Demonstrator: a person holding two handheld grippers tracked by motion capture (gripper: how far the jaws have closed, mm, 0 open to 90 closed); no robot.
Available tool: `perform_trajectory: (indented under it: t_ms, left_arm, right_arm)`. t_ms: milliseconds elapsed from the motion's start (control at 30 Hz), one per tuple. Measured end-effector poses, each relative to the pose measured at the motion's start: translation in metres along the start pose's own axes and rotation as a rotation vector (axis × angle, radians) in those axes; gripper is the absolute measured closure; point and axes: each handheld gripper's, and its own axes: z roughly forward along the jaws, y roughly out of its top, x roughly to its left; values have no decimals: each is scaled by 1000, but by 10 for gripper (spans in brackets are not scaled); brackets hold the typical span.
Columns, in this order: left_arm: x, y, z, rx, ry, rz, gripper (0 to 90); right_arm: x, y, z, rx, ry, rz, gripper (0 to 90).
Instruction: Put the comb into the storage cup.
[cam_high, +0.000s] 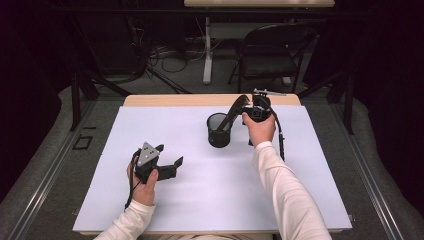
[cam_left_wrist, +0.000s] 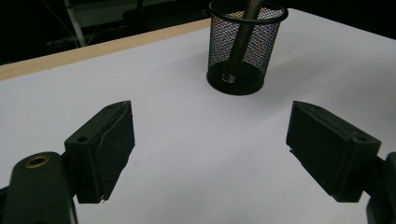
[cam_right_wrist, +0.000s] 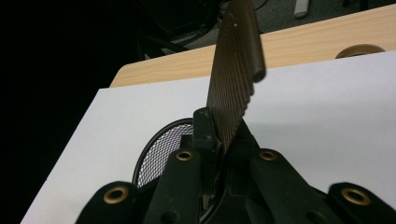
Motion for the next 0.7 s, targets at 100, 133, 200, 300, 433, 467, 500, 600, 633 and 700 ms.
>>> perform_trajectory:
  t_ms: [100, 133, 200, 300, 433, 467, 500, 600, 633, 700]
  left_arm:
    - [0, 0, 0, 0, 1, 0, 157]
    - [0, 0, 0, -1, 0, 0, 157]
    - [0, 0, 0, -1, 1, 0, 157]
    - [0, 0, 0, 0, 1, 0, 157]
    - [0, 0, 0, -1, 1, 0, 157]
    - [0, 0, 0, -1, 1, 0, 157]
    - [0, 0, 0, -1, 1, 0, 157]
    - [0, 0, 0, -1, 1, 0, 157]
    - [0, 0, 0, 0, 1, 0, 157]
    - [0, 0, 0, -1, 1, 1, 157]
  right_arm:
    - [-2, 0, 0, -2, -1, 4, 853]
    - [-2, 0, 0, -2, -2, 5, 852]
    - [-4, -1, 0, -3, 0, 5, 851]
    - [-4, -1, -1, -4, 3, 7, 846]
    - [-4, 0, -1, -6, 3, 3, 841]
    - [-4, 0, -1, -6, 2, 2, 841]
    - [-4, 0, -1, -6, 2, 1, 840]
    - [-4, -1, -1, -6, 2, 0, 836]
    - [-4, -1, -1, -6, 2, 0, 834]
    - [-4, -1, -2, -7, 3, -1, 834]
